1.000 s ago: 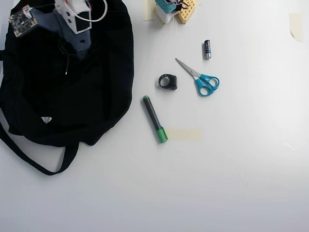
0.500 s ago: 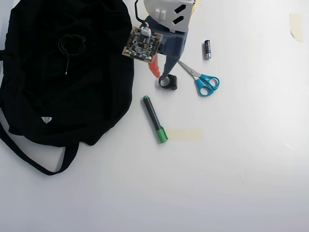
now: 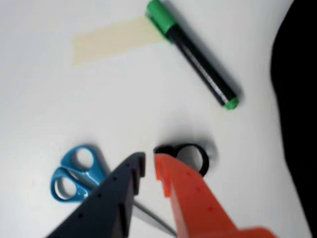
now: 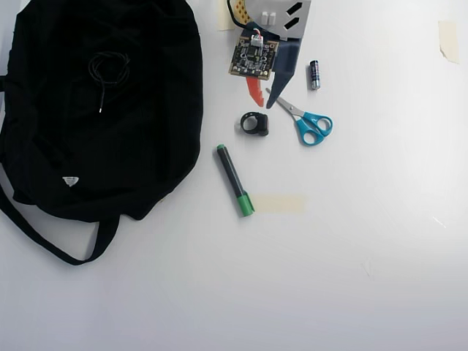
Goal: Put the cable into the black bag
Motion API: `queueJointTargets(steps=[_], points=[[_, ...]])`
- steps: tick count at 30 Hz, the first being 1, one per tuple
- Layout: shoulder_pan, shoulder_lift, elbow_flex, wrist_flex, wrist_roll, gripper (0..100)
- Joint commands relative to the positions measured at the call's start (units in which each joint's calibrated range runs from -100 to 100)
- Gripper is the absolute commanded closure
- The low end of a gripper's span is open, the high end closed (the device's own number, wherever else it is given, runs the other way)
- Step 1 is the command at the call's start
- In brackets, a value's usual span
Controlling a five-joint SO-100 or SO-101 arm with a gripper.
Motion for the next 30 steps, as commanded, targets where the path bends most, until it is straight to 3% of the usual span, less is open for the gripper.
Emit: queueJointTargets(steps=[1,11,21,30], points=[[-0.8,-10.7,15.7,-7.2,0.3,98],[-2.0,-36.5,43.1,-10.0,4.5,97],[-2.4,-55.2,62.2,-9.3,4.7,98],[-2.3,-65.7,68.2,1.5,4.7,98]])
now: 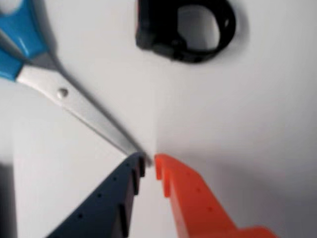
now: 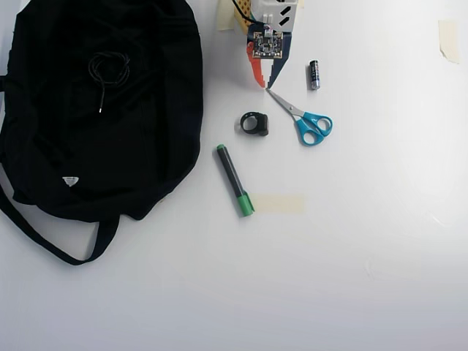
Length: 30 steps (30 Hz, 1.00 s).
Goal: Put the cable into the black bag
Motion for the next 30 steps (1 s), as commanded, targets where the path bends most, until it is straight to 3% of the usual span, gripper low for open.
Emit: queueJointTargets(steps=[1,30], points=[[-0.2,-2.7,1.1,4.5,0.2,98],[0.2,-2.7,1.1,7.2,0.2,98]])
